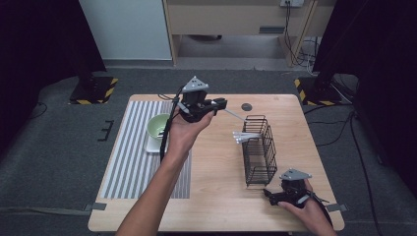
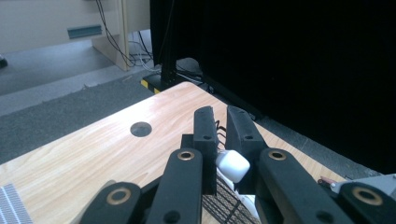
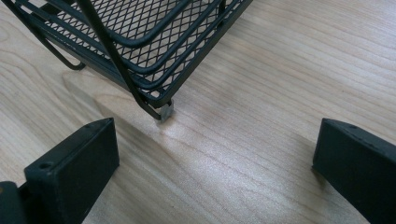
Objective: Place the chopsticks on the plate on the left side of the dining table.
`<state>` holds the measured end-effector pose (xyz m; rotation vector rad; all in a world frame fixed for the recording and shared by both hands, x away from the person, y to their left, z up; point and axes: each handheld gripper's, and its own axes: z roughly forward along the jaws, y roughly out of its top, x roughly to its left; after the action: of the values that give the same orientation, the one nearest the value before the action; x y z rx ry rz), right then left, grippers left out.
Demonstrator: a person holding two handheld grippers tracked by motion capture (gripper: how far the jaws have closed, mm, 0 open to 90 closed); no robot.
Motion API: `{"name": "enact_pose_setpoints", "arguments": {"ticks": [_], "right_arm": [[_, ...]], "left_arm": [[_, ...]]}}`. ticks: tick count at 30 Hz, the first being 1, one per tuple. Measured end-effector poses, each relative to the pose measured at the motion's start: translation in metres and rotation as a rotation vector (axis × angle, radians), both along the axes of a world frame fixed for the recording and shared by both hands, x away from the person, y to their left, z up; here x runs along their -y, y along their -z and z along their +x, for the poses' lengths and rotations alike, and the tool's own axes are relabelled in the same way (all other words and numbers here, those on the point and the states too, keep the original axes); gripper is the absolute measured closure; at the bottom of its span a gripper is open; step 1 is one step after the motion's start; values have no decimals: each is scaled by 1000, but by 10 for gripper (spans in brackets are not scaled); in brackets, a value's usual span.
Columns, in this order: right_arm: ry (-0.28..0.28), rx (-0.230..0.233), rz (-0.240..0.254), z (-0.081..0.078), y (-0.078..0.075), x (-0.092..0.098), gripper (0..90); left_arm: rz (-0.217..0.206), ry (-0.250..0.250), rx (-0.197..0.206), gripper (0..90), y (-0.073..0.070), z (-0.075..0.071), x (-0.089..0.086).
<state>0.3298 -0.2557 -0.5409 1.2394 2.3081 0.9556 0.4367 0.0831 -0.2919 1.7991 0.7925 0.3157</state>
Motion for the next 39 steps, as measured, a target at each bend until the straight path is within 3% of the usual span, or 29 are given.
{"name": "enact_pose_setpoints", "arguments": {"ticks": [3,13,17,24,33,39], "right_arm": [[0,0,0,0,0,0,3],[0,-1,0,0,0,0,3],[-1,1,0,0,0,0,3],[0,0,0,0,0,0,3],[-1,0,0,0,0,0,3],[0,0,0,0,0,0,3]], "left_arm": [[-10,-12,13,823,-5,-1,-7],[34,-83,36,823,-11,4,-33],[87,-110,44,823,-5,9,-38],[131,-144,29,823,13,18,-48],[146,-185,3,823,33,30,-64],[180,-203,-10,823,44,40,-73]]}}
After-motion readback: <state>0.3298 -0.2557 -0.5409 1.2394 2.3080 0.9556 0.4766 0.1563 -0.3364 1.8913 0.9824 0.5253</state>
